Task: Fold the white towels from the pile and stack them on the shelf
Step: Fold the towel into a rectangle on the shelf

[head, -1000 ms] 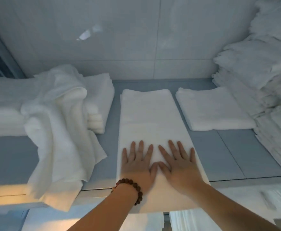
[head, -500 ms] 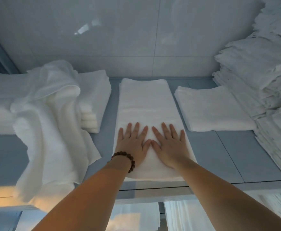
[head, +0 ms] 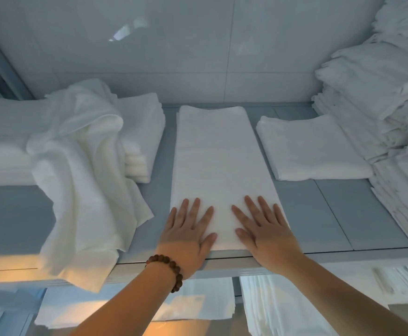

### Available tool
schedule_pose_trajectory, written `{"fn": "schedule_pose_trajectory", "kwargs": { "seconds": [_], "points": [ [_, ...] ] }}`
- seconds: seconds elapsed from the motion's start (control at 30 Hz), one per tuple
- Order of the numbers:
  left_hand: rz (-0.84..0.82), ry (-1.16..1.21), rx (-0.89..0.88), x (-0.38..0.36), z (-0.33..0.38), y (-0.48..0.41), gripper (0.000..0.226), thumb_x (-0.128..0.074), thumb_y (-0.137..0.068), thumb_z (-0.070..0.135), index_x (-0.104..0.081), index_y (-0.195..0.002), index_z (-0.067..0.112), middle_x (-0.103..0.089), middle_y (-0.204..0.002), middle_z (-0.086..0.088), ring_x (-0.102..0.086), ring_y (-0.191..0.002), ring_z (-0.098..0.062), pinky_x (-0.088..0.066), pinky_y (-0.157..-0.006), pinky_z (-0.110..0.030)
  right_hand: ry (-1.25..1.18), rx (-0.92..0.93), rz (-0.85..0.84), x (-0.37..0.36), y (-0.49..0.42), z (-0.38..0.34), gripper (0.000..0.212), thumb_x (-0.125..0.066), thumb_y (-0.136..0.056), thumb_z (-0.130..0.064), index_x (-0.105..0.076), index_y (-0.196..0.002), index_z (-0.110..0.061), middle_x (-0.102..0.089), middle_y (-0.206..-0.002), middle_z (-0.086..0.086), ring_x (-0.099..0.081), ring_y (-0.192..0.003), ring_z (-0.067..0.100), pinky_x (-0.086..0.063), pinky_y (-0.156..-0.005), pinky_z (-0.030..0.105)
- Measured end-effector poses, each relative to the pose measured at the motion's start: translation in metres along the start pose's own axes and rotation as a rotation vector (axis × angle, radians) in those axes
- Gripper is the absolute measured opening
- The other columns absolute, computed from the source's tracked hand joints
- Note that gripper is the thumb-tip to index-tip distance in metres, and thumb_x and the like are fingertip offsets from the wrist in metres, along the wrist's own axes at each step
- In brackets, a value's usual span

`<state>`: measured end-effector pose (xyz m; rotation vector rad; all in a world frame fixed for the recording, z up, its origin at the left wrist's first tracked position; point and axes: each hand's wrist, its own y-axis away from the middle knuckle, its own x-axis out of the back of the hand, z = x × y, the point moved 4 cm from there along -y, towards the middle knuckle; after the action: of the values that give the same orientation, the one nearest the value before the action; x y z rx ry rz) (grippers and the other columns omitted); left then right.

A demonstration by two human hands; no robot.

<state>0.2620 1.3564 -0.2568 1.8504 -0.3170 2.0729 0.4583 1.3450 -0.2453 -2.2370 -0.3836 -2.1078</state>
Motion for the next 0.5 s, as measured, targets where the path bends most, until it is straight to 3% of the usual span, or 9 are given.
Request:
{"fn": "schedule_pose_trajectory", "kwargs": {
  "seconds": [0.2,0.33,0.4,0.5],
  "points": [
    [-0.016,0.049,-0.042,-0.003,0.003,0.015,0.091,0.0,-0.069,0.088,0.028,-0.14,0.039,0.037,-0.148,0.005,0.039,-0.133,-0.015,0.017,-0.114,-0.04,-0.002,-0.023,-0.005,-0.007,0.03,0.002,0.072,0.007,-0.074,-0.082,0.025,-0.137,-0.051,0.029,-0.153,0.002,0.03,-0.14,0.026,0.013,-0.116,0.045],
    [-0.046,0.003,-0.077,-0.005,0.005,0.025,0.102,-0.025,-0.07,0.085,0.034,-0.137,0.037,0.039,-0.147,0.001,0.039,-0.134,-0.021,0.016,-0.114,-0.043,0.043,0.015,-0.011,-0.006,0.046,0.0,0.089,-0.016,-0.07,-0.089,0.02,-0.141,-0.049,0.022,-0.155,0.005,0.021,-0.143,0.029,0.007,-0.118,0.047],
    [-0.056,-0.016,-0.077,-0.004,0.006,0.029,0.102,-0.036,-0.075,0.077,0.032,-0.138,0.035,0.036,-0.149,-0.001,0.035,-0.136,-0.024,0.014,-0.115,-0.044,0.086,0.029,-0.007,-0.004,0.052,-0.002,0.092,-0.037,-0.074,-0.08,0.013,-0.143,-0.048,0.01,-0.158,0.008,0.009,-0.145,0.031,0.0,-0.117,0.047],
    [-0.047,-0.043,-0.068,-0.003,0.01,0.038,0.095,-0.04,-0.085,0.065,0.031,-0.139,0.032,0.03,-0.152,-0.004,0.028,-0.139,-0.027,0.014,-0.114,-0.044,0.116,0.043,0.037,0.001,0.061,-0.006,0.092,-0.072,-0.074,-0.048,-0.017,-0.146,-0.04,-0.024,-0.154,0.013,-0.024,-0.141,0.037,-0.023,-0.112,0.051]
  ]
}}
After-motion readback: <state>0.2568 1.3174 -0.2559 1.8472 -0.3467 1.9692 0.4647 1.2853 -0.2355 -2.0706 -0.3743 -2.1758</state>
